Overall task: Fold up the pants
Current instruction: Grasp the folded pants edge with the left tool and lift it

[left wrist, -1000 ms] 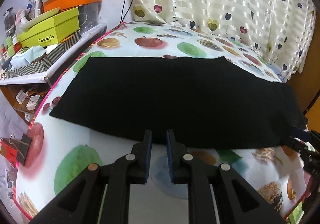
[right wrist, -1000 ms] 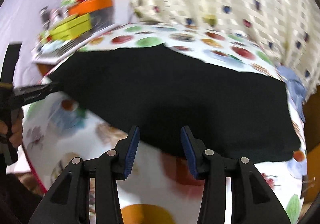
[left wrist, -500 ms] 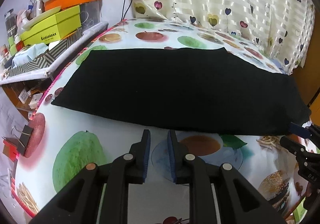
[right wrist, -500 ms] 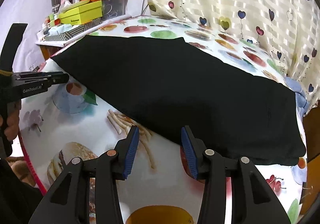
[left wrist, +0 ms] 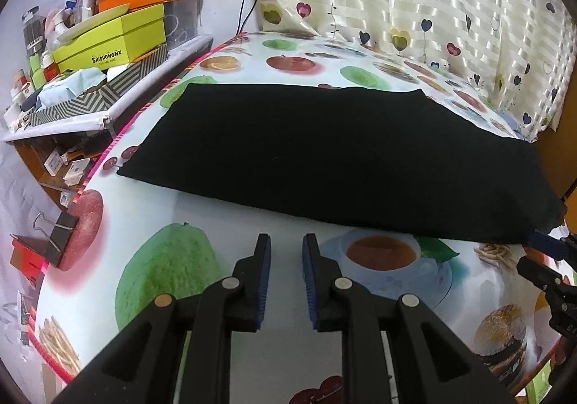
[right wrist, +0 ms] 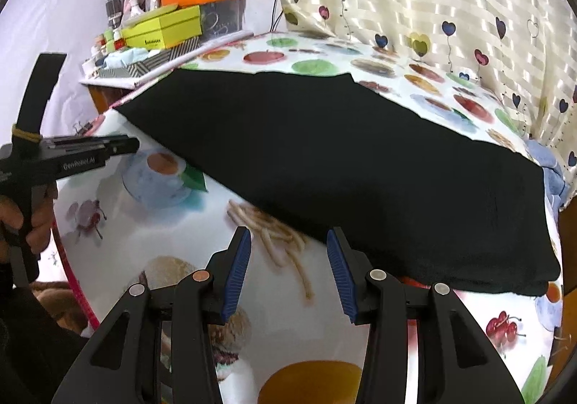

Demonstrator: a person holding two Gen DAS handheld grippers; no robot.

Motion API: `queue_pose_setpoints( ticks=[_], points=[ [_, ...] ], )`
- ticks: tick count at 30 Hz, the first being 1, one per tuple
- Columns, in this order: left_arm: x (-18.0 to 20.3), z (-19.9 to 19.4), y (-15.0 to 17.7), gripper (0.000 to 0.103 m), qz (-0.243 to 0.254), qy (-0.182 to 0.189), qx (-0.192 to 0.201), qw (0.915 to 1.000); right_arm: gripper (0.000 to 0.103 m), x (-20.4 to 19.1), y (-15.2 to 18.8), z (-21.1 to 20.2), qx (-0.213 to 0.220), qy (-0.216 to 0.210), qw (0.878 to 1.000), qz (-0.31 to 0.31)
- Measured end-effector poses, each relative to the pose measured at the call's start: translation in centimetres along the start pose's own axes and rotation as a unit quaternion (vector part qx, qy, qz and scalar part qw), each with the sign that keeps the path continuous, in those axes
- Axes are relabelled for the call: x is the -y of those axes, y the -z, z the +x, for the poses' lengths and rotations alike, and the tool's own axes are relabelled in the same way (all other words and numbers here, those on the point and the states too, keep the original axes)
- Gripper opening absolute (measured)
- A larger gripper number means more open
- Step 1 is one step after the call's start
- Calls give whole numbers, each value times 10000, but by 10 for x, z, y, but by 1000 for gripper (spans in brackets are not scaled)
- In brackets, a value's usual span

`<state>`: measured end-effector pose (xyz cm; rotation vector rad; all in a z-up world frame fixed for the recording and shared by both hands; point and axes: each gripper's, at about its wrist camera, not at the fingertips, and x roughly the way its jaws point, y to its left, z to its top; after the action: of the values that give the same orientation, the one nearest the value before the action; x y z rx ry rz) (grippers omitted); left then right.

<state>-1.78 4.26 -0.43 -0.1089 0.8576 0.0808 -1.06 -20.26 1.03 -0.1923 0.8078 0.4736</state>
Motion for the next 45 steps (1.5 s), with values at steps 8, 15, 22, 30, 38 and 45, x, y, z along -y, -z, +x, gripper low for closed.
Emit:
queue_pose_setpoints(
  ticks=[8,15,22,30,38,45],
  points=[
    [-10,0,-1,26,-162,30,9,9999,45,-3,5,5,-176,-2,9998,-29],
    [-50,1,-8,42,-876,37,44,9961,45,6,-5,0,22,117,9999,29],
    [-83,8,-17,47,-1373,-123,145,9903,45,18,-11,0,89,223,9996,135],
    [-101,26,-34,54,-1419,-380,237,9889,45,26,-17,1,124,289,9993,219],
    [-82,39,-45,64,-967,-926,11,9910,45,35,-21,5,161,332,9988,314],
    [-64,40,-49,16,-679,-764,-17,9948,45,37,-20,5,160,321,9986,386]
  ],
)
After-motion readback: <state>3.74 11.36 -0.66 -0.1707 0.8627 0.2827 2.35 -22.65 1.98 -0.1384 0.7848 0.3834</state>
